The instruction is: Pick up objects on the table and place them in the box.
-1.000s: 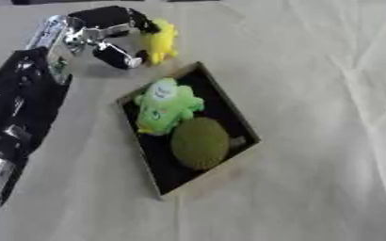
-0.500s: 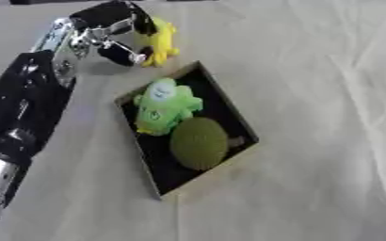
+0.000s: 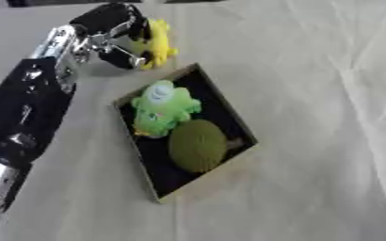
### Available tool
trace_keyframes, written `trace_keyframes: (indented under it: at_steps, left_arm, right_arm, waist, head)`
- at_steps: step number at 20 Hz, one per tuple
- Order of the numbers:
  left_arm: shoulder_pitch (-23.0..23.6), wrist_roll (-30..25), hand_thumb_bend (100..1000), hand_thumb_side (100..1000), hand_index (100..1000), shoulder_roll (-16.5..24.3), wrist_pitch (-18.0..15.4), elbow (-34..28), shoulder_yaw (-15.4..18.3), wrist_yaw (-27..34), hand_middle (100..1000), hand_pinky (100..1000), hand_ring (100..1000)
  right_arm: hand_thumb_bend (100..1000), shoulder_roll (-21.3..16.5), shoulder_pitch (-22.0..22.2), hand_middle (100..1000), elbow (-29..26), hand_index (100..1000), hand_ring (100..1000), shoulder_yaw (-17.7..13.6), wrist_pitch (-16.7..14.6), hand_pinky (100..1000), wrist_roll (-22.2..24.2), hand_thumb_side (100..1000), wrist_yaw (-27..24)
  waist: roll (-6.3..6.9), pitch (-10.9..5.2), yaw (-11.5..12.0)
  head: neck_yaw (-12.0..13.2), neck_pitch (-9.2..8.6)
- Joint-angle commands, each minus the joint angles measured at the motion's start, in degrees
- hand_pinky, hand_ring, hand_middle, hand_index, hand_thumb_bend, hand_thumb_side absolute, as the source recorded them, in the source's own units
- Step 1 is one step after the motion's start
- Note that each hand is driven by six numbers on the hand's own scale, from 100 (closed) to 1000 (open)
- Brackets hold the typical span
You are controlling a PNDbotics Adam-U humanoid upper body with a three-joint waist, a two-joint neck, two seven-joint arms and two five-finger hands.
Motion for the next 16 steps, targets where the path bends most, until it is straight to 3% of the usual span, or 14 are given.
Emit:
trace_keyframes:
  at_steps: [1, 8, 16]
  left_arm:
    - [-0.5, 2.4, 277, 176, 525, 0.4, 0.1, 0.3, -0.1, -0.4, 334, 582, 461]
    - [-0.5, 6.8, 305, 177, 519, 0.8, -0.7, 0.0, -0.8, 0.6, 321, 555, 431]
    - [-0.6, 7.8, 326, 179, 474, 1.2, -2.4, -0.9, -1.8, 1.8, 284, 526, 395]
  right_arm:
    - [100, -0.7, -0.5, 590, -0.8, 760, 853, -0.7, 0.3, 907, -0.1, 523, -0.6]
    - [100, -0.6, -0.1, 589, -0.8, 761, 853, -0.8, 0.4, 907, -0.1, 523, -0.9]
    - [100, -0.5, 0.3, 589, -0.8, 762, 853, -0.9, 0.6, 908, -0.2, 523, -1.1]
  waist:
    - [-0.29, -1.22, -0.1]
    - [-0.52, -1.79, 0.2]
    - [-0.72, -2.52, 0.4]
  head:
    - [-0.1, -0.42]
    - [-0.2, -0.19]
    - [-0.3, 0.37]
